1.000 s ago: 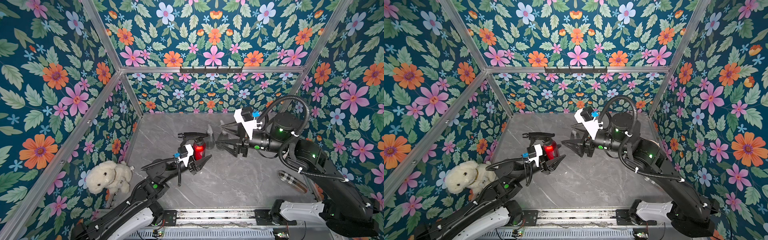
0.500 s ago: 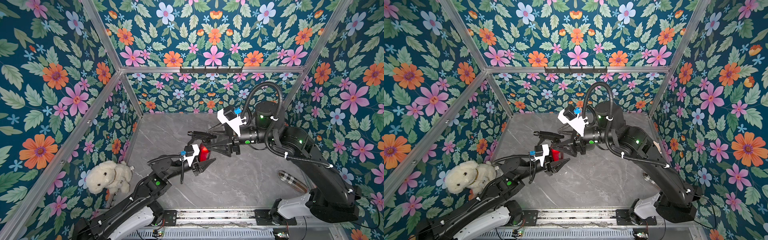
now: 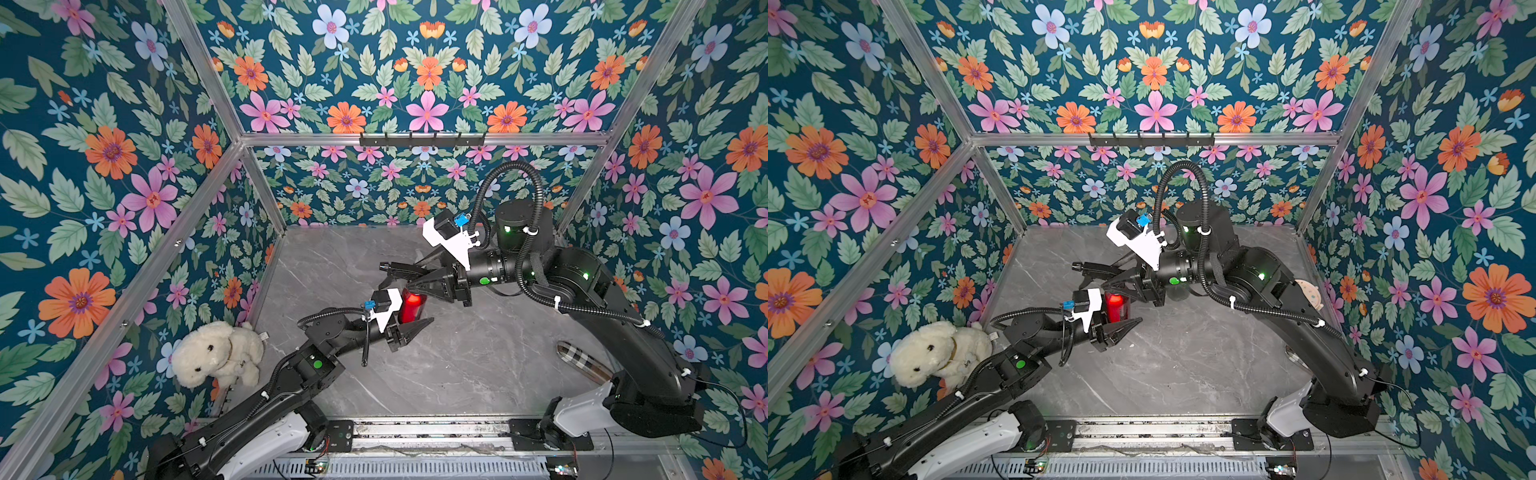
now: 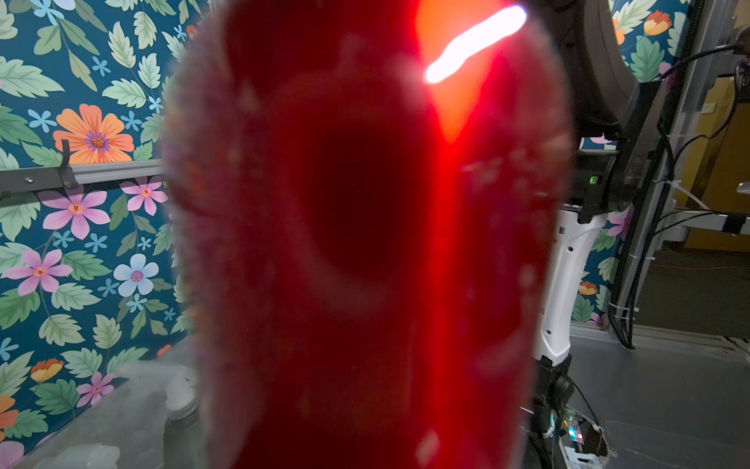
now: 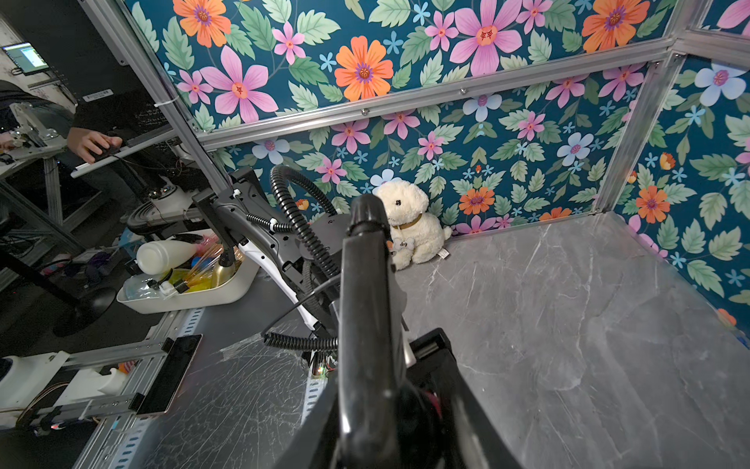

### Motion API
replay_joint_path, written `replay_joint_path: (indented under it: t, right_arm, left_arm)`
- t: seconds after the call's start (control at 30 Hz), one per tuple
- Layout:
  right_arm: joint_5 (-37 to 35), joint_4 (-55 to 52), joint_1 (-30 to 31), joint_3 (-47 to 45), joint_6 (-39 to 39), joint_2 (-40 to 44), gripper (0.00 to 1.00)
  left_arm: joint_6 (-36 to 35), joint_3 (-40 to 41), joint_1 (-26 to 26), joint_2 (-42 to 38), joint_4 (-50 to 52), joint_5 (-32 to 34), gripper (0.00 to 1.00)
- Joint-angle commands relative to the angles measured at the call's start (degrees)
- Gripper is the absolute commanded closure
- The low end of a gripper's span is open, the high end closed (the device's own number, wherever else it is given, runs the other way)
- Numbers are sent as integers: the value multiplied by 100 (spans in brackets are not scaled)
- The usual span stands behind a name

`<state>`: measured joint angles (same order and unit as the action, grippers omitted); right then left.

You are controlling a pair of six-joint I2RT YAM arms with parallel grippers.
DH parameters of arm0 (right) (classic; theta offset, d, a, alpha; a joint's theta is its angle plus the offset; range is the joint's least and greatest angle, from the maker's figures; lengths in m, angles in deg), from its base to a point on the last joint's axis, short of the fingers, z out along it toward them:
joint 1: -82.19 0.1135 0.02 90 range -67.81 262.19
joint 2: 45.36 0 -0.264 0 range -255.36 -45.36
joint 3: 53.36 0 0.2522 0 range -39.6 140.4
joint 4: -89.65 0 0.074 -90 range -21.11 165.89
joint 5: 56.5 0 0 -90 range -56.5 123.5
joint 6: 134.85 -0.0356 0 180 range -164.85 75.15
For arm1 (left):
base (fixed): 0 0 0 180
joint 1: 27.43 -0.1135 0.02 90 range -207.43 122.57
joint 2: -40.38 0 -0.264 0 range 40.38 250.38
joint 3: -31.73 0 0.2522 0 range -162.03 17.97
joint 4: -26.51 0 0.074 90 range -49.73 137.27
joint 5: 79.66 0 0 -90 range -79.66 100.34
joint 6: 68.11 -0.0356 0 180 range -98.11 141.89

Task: Attach spray nozzles to spray bottles
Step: Screw the spray nozzle on the spray bottle.

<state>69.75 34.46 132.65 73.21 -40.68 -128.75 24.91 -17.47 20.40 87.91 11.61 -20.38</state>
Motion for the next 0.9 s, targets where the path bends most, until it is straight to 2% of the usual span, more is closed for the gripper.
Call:
replay_joint_path:
  t: [0.0,0.13,0.3,0.47,0.87]
  right_arm:
    - [85,207,17,-103,-20,68,73]
    - [-43,455,67,-385,-95,219,82]
    - [-331,645,233,-699,-76,350,86]
    - [-1167,217,527,-504,281,308,87]
    - [-2029,-762,791,262,326,-158,90]
  left_arm:
    - [49,-20,-2,2,-137,21,100]
    - [88,61,-2,-63,-268,160,100]
    - [107,101,3,-139,-354,315,100]
    - [83,53,-2,-194,-228,480,100]
    - [-82,-59,-2,-271,-39,783,100]
